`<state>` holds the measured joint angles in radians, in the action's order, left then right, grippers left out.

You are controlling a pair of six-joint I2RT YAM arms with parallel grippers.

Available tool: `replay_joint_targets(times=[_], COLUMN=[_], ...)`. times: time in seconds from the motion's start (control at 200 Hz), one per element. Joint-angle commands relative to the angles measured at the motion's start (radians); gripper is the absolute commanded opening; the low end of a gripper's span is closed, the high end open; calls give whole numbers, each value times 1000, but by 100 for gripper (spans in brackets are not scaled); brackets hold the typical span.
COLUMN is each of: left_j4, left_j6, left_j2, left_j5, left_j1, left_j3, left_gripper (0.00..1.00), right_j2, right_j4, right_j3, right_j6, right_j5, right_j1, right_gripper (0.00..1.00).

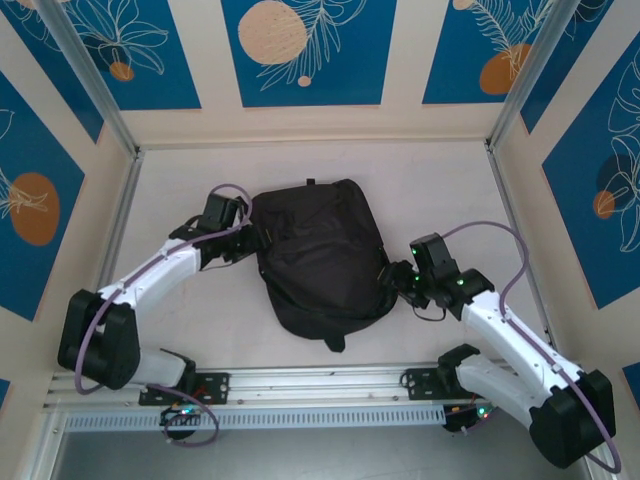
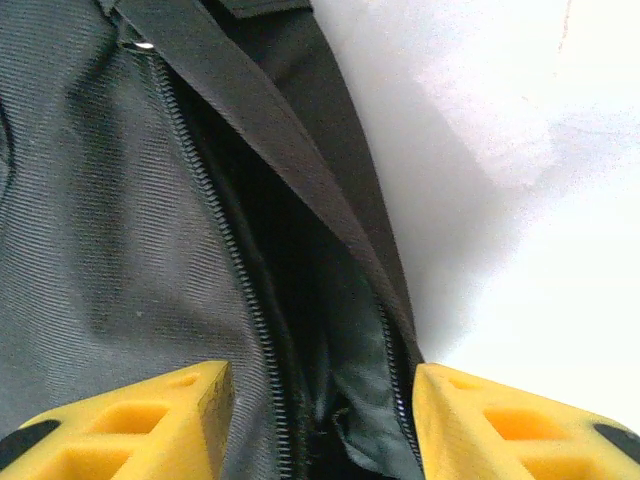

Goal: Pack the student bag
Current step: Rotate the student bag at the center of the table.

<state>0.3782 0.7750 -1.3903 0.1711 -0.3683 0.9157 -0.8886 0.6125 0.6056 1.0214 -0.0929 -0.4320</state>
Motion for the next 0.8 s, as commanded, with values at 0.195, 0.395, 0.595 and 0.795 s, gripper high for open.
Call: replay_joint_targets(times=[0.195,0.395,0.595,0.795], left_j4=[-103,-85,-97,-161], left_j6=[63,73,140,294], left_j2=[7,107,194,339], left_j5=[79,70,106,143], left_j1=[14,20,20,-10], left_j3=[-31,-86,-171,-311], left_gripper=[9,3,3,3], right_j2=[9,-87,-371,-599], right_j4=[-182,-266,-325,-230], right_j3=[-110,-47,162,468], right_j6=[57,-9,-72,-181], right_j5=[105,111,148,106], right_j1=[16,87,131,156], right_gripper=[45,40,38,36])
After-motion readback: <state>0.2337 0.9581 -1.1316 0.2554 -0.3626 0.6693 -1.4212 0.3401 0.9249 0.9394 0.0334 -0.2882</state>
